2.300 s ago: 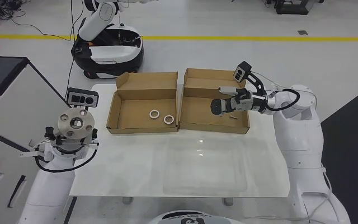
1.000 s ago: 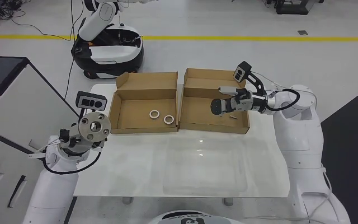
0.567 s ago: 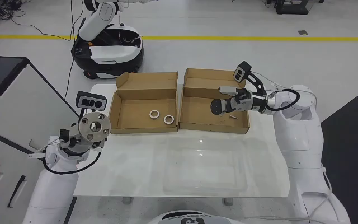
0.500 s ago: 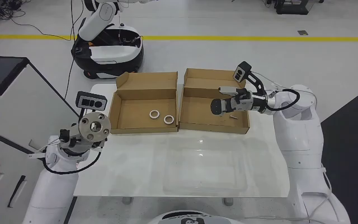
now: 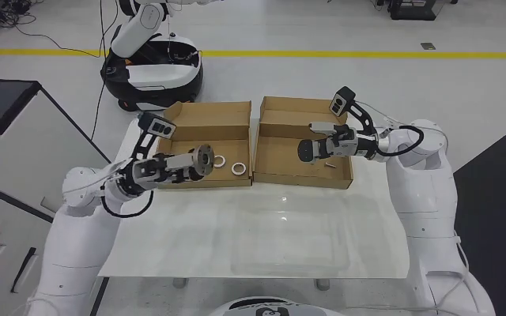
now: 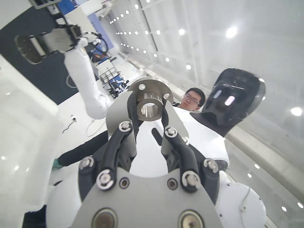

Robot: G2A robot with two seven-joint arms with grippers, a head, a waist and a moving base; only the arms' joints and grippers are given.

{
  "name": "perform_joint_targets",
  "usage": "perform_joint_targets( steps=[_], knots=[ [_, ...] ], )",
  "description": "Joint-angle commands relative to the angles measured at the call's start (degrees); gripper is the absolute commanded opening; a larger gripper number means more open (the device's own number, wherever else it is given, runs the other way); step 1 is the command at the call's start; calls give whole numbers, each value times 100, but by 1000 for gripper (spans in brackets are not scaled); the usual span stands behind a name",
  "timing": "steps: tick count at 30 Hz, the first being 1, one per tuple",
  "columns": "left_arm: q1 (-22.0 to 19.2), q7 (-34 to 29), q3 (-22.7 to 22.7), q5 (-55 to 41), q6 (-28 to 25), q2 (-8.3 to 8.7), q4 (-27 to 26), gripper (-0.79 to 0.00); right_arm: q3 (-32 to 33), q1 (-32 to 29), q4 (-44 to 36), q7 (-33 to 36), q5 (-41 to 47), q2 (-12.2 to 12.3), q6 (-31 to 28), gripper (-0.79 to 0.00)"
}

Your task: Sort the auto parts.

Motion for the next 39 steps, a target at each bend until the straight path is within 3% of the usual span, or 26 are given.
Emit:
perform_joint_targets(
  steps=[1,10,19,28,39],
  knots=[
    [-101,178,60,372,-22,0,44,-785,0,0,0,0,0,0,0,0],
    [-1221,926,547,2180,-75,-27,457,-785,0,0,0,0,0,0,0,0],
    [-2292,919,1251,3626,699,-56,1146,-785,0,0,0,0,0,0,0,0],
    [-3080,474,1866,4821,1539,-64,1680,-785,0,0,0,0,0,0,0,0],
    [-4245,-416,2986,6446,1899,-175,2674,-785,0,0,0,0,0,0,0,0]
  ],
)
